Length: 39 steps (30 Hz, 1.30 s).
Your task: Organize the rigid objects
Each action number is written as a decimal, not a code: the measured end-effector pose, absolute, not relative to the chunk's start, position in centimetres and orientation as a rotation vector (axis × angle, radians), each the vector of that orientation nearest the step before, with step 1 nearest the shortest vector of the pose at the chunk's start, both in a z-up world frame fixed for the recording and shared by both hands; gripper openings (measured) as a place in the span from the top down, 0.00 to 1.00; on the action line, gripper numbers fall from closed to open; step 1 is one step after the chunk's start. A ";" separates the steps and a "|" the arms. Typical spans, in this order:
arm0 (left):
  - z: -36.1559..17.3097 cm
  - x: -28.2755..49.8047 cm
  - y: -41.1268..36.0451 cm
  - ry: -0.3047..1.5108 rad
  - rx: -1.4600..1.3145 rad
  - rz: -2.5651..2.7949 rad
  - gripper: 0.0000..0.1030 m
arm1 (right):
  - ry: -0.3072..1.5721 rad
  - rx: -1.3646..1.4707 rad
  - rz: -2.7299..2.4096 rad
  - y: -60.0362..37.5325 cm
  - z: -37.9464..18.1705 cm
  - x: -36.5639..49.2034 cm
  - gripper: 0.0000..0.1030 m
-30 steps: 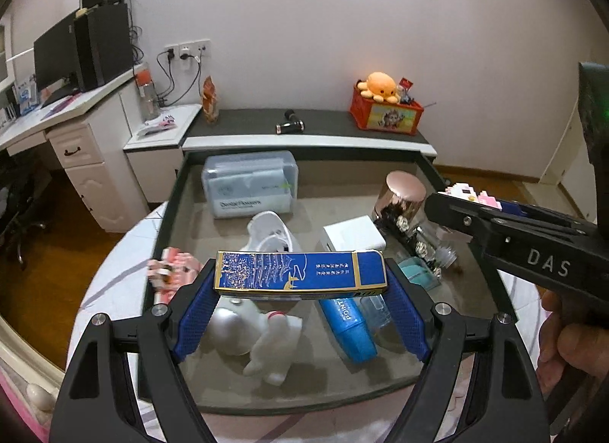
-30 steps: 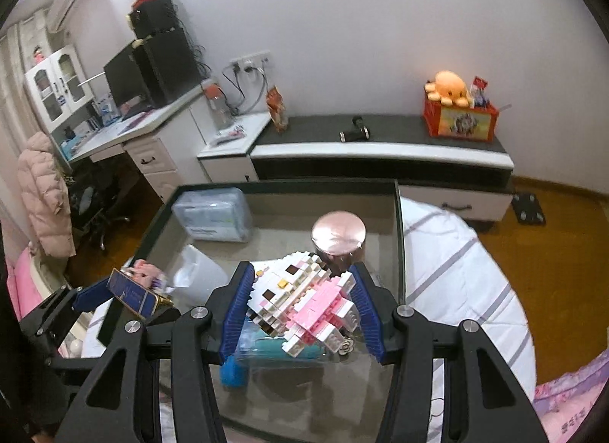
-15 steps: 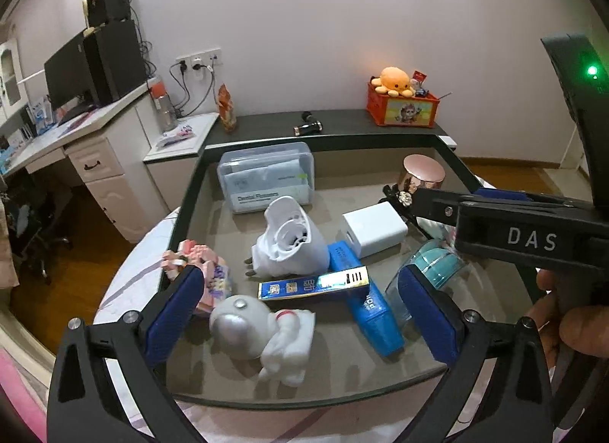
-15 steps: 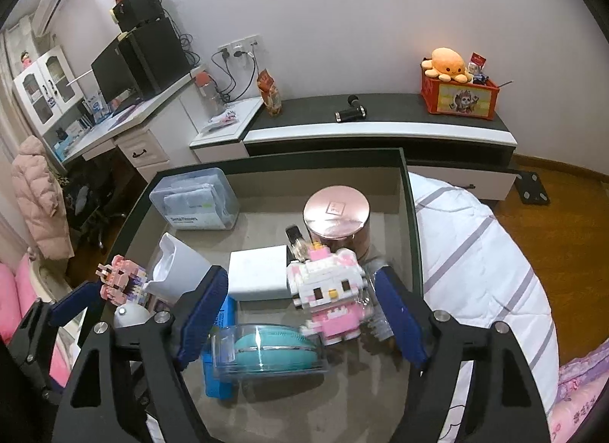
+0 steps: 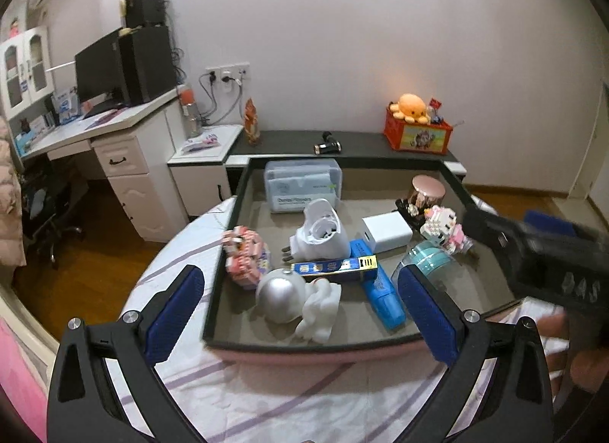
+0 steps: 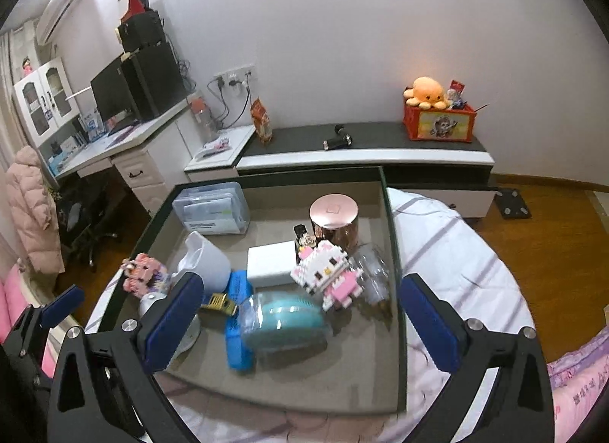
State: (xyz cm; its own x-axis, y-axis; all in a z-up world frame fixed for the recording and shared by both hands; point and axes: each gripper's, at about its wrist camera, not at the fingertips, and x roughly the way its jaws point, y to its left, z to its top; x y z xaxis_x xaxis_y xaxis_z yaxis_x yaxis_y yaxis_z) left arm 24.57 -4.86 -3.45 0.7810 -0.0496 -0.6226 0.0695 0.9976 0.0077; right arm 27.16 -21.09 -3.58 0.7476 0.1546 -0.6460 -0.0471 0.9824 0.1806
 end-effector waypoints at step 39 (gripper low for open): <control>2.6 -3.1 -1.8 0.475 0.035 0.009 0.00 | 0.344 0.133 0.010 -20.8 3.1 -4.1 0.00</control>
State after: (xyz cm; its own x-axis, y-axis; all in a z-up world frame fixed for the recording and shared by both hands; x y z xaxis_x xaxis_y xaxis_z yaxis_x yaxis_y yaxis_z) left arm -3.08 -1.82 2.64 0.8895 0.0166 -0.4567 -0.0005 0.9994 0.0355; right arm -4.08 -20.76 3.06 0.9415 0.0322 -0.3353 0.0130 0.9912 0.1318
